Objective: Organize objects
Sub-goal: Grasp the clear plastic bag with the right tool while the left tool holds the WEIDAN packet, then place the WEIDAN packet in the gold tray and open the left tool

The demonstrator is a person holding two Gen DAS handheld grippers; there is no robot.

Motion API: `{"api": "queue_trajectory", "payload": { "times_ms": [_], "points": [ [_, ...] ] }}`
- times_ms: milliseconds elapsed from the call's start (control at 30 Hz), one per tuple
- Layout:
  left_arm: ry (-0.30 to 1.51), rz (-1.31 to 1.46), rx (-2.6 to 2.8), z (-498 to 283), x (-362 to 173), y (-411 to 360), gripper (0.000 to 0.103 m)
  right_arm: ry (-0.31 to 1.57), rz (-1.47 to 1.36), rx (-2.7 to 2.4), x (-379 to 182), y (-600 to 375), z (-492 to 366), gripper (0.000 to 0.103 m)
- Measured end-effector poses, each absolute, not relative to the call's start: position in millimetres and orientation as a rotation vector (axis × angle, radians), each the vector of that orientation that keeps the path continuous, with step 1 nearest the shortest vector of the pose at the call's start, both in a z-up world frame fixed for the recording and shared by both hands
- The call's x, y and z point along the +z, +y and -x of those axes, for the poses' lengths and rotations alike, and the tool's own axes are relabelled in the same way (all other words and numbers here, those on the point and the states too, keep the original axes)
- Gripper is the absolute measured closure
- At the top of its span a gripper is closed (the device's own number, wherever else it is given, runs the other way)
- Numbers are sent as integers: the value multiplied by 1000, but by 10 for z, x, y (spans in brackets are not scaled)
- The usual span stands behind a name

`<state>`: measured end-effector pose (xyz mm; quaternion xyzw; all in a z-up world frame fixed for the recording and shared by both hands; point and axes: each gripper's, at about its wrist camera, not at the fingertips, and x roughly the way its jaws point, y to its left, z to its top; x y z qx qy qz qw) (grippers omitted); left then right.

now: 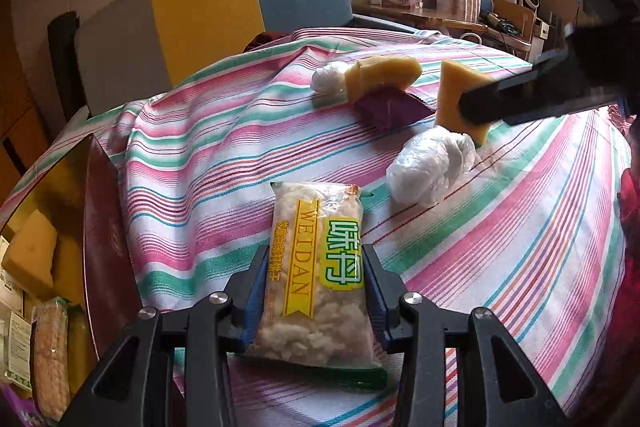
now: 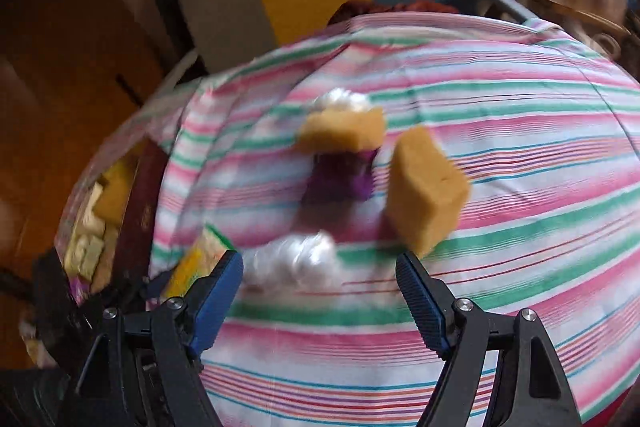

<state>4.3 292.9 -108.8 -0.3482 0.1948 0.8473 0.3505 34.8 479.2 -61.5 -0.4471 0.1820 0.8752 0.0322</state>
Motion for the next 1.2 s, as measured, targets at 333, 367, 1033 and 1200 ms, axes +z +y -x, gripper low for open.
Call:
{"api": "queue_trajectory", "payload": {
  "times_ms": [333,367,1033,1200],
  "points": [
    [504,897,2197,-51,-1097,2929,59,411,1497,2747,-819,4474,-66,12],
    [505,897,2197,-52,-1098,2929,59,380,1501,2736,-850,4461,-41,12],
    [478,941,2171,-114,-914,2872,60,298,1583,2670,-1051,4439,102,42],
    [414,906,2184,-251,-551,2719,60,262,1577,2674,-1063,4407,101,41]
  ]
}}
